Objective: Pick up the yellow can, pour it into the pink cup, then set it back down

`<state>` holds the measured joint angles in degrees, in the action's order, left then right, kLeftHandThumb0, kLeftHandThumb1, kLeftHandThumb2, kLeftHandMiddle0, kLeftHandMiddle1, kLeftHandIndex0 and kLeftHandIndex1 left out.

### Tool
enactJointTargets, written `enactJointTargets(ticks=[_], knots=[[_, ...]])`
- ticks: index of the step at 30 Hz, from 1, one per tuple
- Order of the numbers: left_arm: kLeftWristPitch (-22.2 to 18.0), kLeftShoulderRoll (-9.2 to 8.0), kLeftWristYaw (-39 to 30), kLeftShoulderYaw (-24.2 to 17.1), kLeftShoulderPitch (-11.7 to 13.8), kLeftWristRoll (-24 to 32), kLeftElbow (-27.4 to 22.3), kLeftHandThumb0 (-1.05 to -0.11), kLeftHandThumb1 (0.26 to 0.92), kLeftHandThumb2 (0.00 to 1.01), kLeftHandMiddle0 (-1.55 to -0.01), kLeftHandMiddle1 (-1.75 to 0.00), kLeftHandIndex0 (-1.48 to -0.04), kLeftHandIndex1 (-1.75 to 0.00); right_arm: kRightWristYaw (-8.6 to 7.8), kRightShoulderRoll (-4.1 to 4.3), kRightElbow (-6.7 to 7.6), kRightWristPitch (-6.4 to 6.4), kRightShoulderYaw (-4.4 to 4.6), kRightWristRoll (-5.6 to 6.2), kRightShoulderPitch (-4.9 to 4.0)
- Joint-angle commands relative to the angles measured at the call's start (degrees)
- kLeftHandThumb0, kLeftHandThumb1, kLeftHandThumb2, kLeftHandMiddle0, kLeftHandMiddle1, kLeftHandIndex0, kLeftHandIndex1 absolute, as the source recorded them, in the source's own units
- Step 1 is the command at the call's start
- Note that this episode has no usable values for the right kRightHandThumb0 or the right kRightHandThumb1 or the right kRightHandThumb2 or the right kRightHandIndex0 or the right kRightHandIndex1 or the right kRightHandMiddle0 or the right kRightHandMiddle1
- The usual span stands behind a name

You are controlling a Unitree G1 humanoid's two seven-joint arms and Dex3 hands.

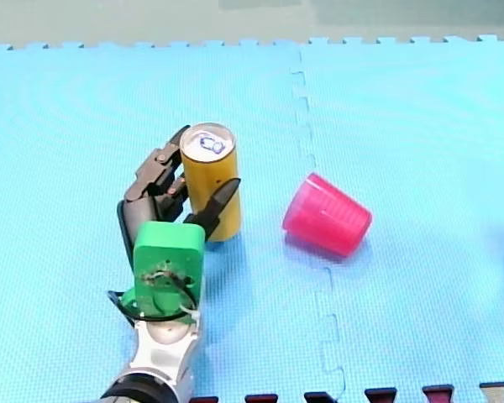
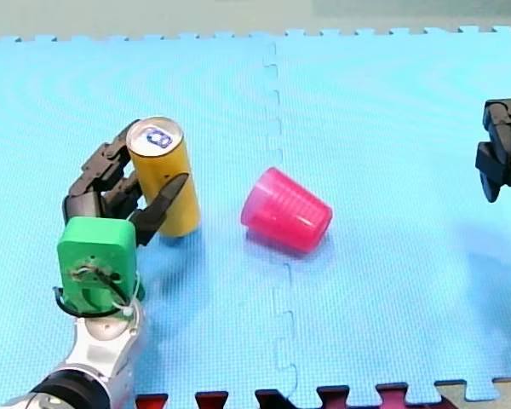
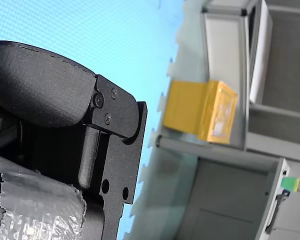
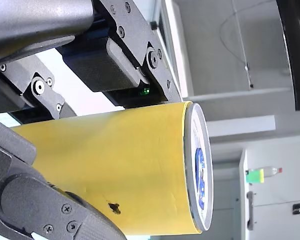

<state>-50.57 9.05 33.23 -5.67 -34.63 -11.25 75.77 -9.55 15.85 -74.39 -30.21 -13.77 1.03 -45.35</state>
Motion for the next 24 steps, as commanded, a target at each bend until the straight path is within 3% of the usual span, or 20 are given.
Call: enactJointTargets(ticks=[1,17,24], knots=[[0.4,-0.39,1.5,0.9,-0.3,-1.2,0.0,-0.520,0.775,0.00,-0.83,0.00,-0.79,0.00,-0.02,0.35,-0.04,-0.38,-0.11,0.11,0.13],[2.7,-2.16,12.7,6.9,-0.6,-9.2,0.2,-0.629,0.777,0.00,-0.78,0.00,-0.77,0.00,-0.13,0.04,0.05,-0.60,-0.13,0.18,0.22],[2.3,-1.75,11.4,6.7,-0.6,-8.0,0.2,-0.658,0.765,0.00,-0.75,0.00,-0.72,0.00,0.06,-0.02,0.04,-0.55,-0.07,0.11,0.13]])
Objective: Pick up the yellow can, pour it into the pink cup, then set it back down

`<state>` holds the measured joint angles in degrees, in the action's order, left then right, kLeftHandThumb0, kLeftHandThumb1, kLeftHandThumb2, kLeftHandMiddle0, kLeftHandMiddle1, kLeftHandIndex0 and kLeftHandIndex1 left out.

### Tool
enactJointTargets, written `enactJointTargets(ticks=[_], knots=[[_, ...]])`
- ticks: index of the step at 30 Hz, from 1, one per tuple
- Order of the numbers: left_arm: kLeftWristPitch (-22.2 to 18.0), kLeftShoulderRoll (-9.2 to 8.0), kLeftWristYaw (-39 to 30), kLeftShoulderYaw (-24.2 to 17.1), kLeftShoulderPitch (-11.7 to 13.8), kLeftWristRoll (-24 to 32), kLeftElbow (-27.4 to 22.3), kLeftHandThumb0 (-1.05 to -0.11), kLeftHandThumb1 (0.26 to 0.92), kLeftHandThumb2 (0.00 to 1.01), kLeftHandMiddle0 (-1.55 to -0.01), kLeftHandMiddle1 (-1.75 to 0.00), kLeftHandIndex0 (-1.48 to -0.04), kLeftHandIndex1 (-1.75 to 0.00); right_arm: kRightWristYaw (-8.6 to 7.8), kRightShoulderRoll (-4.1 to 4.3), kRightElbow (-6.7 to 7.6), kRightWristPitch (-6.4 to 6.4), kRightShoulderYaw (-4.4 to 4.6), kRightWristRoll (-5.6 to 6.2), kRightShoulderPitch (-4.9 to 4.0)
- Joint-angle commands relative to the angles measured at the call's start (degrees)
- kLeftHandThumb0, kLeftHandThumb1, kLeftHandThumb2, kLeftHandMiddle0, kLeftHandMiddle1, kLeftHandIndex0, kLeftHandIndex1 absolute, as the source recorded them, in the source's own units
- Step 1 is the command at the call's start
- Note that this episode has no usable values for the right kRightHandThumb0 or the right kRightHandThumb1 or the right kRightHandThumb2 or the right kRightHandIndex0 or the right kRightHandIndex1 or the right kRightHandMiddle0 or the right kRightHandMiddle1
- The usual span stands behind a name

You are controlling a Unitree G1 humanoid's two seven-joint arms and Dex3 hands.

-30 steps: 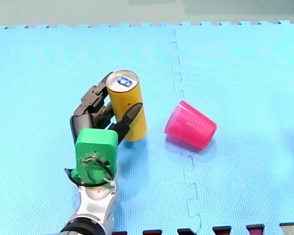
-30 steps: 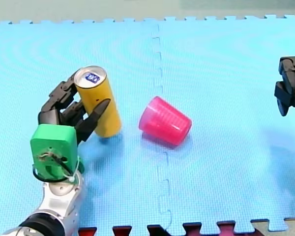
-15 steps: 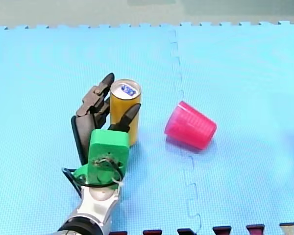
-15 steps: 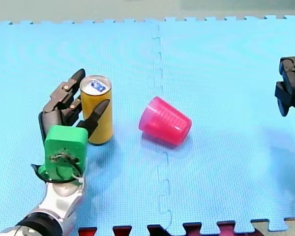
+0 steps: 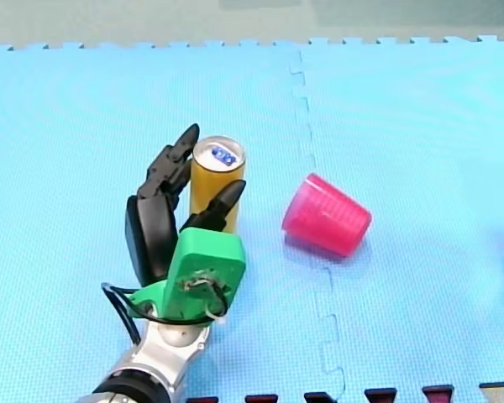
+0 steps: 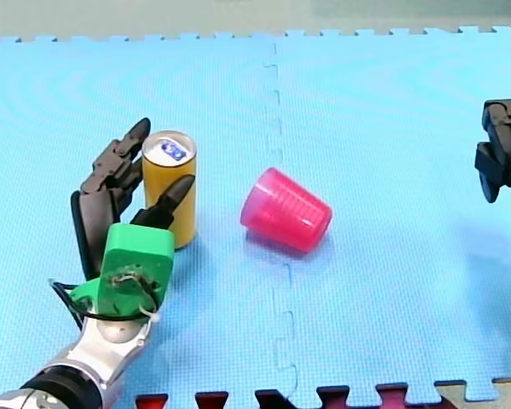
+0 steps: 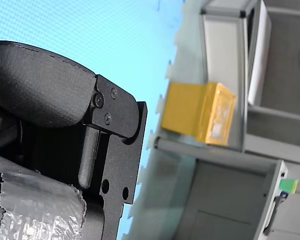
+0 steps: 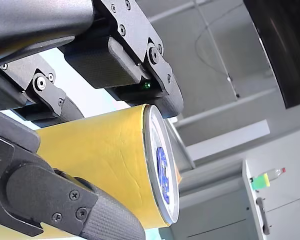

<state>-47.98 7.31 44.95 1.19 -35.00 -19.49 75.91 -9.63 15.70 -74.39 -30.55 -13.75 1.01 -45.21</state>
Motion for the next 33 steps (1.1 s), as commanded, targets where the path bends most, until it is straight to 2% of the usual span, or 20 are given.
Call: enactJointTargets(ticks=[1,8,16,21,24,28,33], knots=[[-0.4,0.02,-0.5,-0.2,-0.2,0.5,0.1,-0.659,0.764,0.00,-0.74,0.00,-0.71,0.00,0.14,0.13,0.03,-0.18,-0.09,0.14,-0.01],[-0.5,-0.04,-1.3,-0.5,-0.3,1.0,0.2,-0.701,0.758,0.00,-0.67,0.00,-0.59,0.00,0.15,0.14,0.00,-0.17,-0.09,0.13,-0.08],[0.0,-0.41,-1.6,-0.5,-0.1,1.4,0.0,-0.849,0.780,0.00,-0.52,0.00,-0.46,0.00,0.44,0.00,0.00,-0.35,0.09,-0.06,-0.14],[1.7,-1.31,0.7,1.3,0.3,-0.6,-0.3,-0.943,0.808,0.01,-0.45,0.00,-0.42,0.00,0.52,-0.04,-0.08,-0.40,0.12,-0.08,-0.16],[1.9,-1.90,0.3,2.1,1.1,-1.1,-0.6,-1.033,0.871,0.03,-0.39,0.00,-0.33,0.00,0.52,-0.10,-0.13,-0.37,0.13,-0.09,-0.21],[4.3,-3.18,1.1,4.0,1.8,-2.9,-1.4,-1.047,0.913,0.03,-0.37,0.00,-0.29,0.00,0.64,-0.26,-0.21,-0.31,0.21,-0.19,-0.26],[6.9,-4.29,1.2,5.2,2.1,-3.5,-2.8,-1.048,0.921,0.04,-0.36,0.00,-0.28,0.00,1.00,-0.53,-0.32,-0.24,0.34,-0.33,-0.40]])
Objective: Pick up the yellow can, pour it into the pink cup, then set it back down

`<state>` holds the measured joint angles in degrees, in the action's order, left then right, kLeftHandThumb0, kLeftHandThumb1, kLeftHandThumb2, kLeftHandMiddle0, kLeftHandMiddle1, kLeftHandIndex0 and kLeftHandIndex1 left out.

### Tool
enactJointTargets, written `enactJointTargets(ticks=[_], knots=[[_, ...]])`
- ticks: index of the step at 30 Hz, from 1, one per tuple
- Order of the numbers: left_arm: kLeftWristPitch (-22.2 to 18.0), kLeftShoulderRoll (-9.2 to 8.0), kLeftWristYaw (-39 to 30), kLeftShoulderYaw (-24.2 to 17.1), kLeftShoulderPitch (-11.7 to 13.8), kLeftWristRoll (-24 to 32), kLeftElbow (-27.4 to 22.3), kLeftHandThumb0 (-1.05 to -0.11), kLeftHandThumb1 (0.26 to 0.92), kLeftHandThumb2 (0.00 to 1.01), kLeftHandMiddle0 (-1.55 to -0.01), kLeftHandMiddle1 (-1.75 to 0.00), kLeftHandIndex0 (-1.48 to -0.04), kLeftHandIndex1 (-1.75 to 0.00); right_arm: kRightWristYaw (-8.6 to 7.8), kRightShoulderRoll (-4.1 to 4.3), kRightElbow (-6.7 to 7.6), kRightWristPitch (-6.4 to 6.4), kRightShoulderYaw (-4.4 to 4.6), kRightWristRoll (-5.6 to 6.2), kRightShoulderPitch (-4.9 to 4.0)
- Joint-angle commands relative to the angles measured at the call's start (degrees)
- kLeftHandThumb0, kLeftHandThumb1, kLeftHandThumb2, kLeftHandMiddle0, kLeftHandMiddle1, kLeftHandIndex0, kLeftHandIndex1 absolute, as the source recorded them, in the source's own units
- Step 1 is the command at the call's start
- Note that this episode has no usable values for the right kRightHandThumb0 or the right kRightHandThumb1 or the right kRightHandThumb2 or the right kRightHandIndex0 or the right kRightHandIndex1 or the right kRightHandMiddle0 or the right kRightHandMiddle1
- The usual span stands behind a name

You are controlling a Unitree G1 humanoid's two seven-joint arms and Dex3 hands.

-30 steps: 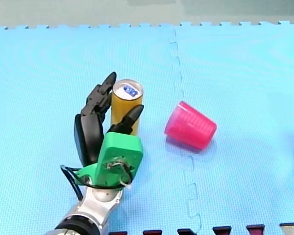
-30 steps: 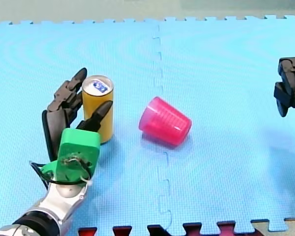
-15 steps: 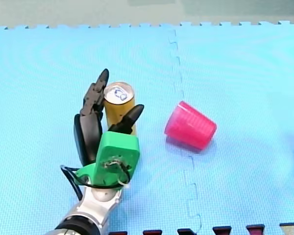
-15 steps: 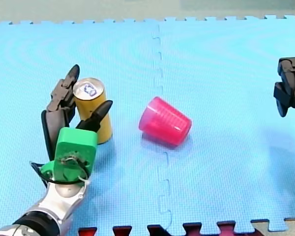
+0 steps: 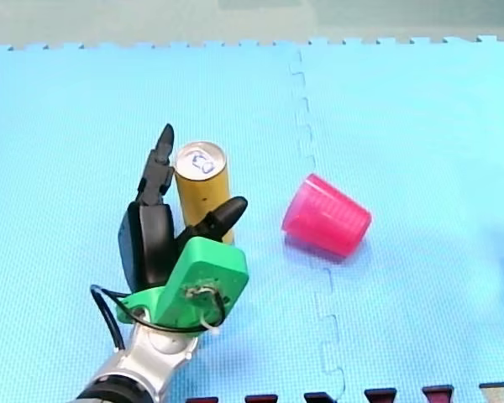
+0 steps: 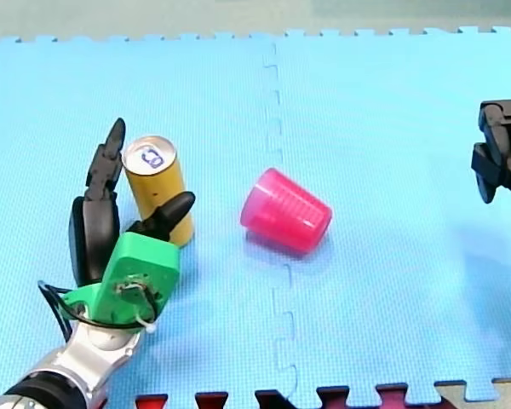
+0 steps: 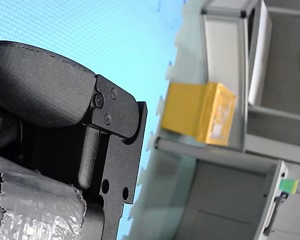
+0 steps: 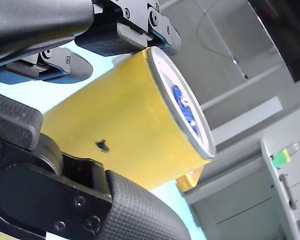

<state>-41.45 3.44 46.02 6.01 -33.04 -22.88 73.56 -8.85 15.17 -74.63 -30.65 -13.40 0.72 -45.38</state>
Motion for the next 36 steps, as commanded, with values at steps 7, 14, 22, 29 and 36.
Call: enactJointTargets(ticks=[7,14,22,29,36], knots=[[-0.9,-1.59,0.5,1.6,2.3,-0.5,-1.6,-1.048,0.920,0.03,-0.34,0.00,-0.27,0.00,0.61,-0.51,-0.12,-0.28,0.19,-0.21,-0.19],[-3.4,-4.02,0.7,2.1,4.9,-0.8,-3.3,-1.048,0.911,0.02,-0.33,0.00,-0.27,0.00,1.25,-1.35,-0.05,-0.39,0.65,-0.62,-0.08],[-4.5,-5.39,0.2,1.9,6.7,-0.4,-5.5,-1.048,0.911,0.01,-0.31,0.00,-0.26,0.00,1.80,-1.96,0.05,-0.48,0.82,-0.92,0.02],[-5.0,-5.50,-0.6,1.5,8.4,0.1,-6.7,-1.048,0.898,0.00,-0.29,0.00,-0.27,0.00,1.44,-2.06,-0.06,0.14,0.46,-0.50,-0.16],[-5.1,-5.72,-1.9,1.3,9.5,0.3,-7.4,-1.048,0.892,0.00,-0.29,0.00,-0.28,-0.01,1.19,-2.11,-0.03,0.15,0.26,-0.41,-0.22]])
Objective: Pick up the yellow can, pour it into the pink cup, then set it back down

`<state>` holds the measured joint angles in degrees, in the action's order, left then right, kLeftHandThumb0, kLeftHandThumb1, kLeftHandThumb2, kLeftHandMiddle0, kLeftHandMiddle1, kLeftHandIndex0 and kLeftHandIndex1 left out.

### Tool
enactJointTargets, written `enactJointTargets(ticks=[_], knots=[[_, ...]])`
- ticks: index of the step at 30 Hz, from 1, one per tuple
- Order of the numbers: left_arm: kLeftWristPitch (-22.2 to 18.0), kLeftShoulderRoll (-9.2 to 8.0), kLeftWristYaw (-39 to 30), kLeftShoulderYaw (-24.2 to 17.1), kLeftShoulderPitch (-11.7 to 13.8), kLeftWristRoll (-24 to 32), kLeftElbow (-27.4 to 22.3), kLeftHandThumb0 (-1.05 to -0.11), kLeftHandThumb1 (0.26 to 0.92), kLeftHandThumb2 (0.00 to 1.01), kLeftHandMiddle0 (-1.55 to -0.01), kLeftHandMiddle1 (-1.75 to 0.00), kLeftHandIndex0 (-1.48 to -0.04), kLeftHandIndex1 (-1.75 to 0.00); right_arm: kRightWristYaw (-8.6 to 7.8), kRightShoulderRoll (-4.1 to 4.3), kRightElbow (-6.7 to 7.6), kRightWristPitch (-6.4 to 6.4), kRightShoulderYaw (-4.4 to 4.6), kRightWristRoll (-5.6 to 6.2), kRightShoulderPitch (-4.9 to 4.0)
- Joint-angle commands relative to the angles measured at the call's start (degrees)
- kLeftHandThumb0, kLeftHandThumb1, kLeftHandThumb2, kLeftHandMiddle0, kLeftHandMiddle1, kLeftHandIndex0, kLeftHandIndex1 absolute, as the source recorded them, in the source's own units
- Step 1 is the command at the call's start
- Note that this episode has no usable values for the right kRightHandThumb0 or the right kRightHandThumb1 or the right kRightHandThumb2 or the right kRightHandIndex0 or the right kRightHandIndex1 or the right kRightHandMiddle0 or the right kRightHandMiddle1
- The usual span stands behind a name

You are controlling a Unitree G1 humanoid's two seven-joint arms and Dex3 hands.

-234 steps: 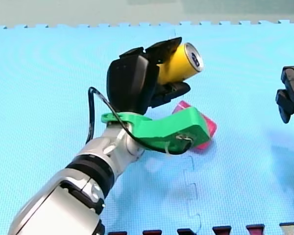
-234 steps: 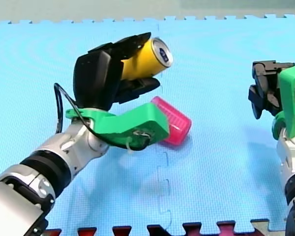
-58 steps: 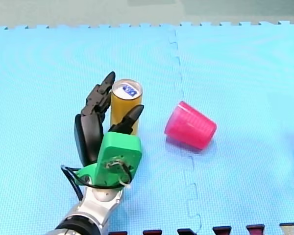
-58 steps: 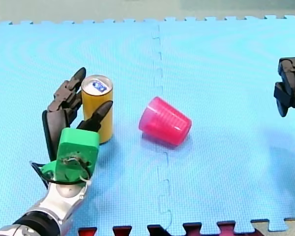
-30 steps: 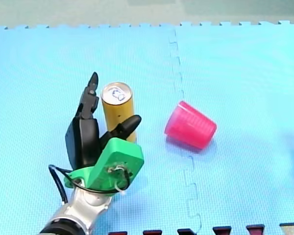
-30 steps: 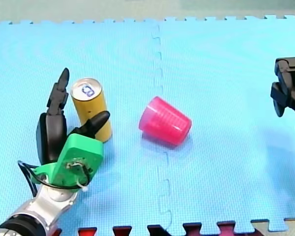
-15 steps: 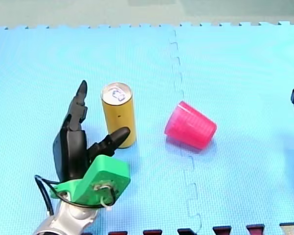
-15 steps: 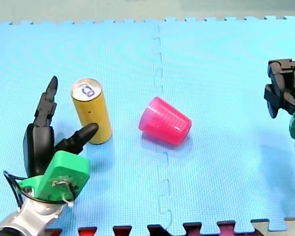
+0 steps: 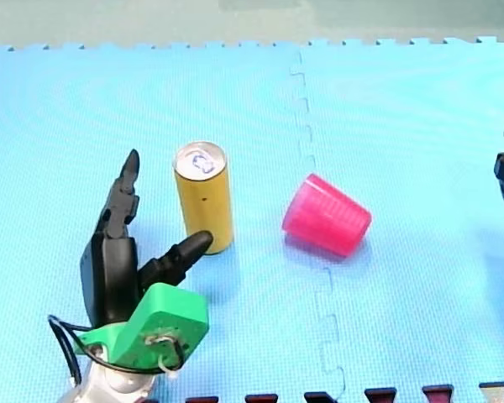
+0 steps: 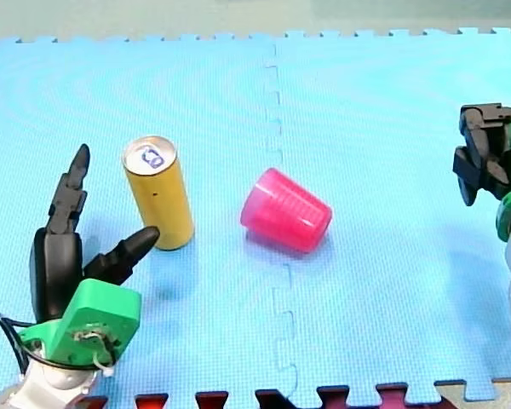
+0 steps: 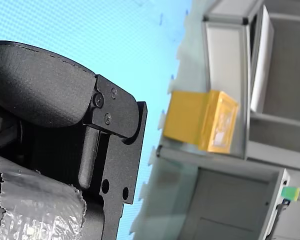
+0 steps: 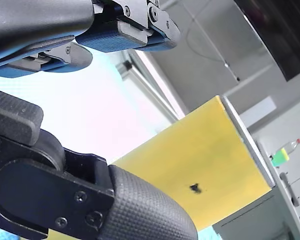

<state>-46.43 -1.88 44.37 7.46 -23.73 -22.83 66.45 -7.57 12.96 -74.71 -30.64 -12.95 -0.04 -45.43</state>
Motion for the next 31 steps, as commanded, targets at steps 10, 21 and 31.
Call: enactJointTargets(ticks=[10,21,31], knots=[[-0.2,-0.41,-4.3,-0.9,0.4,2.2,-0.4,-1.048,0.886,0.00,-0.28,0.00,-0.27,0.00,-0.15,-0.05,0.05,0.05,-0.28,0.39,-0.32],[-0.8,-0.20,-7.4,-1.6,1.2,3.5,-1.3,-1.048,0.882,0.00,-0.27,0.00,-0.27,0.00,-0.25,-0.07,0.00,-0.20,-0.27,0.27,-0.21],[-1.1,-0.30,-9.3,-2.2,1.4,4.2,-1.8,-1.048,0.881,0.00,-0.25,0.00,-0.27,0.00,-0.29,-0.20,0.01,-0.35,-0.22,0.24,-0.04]])
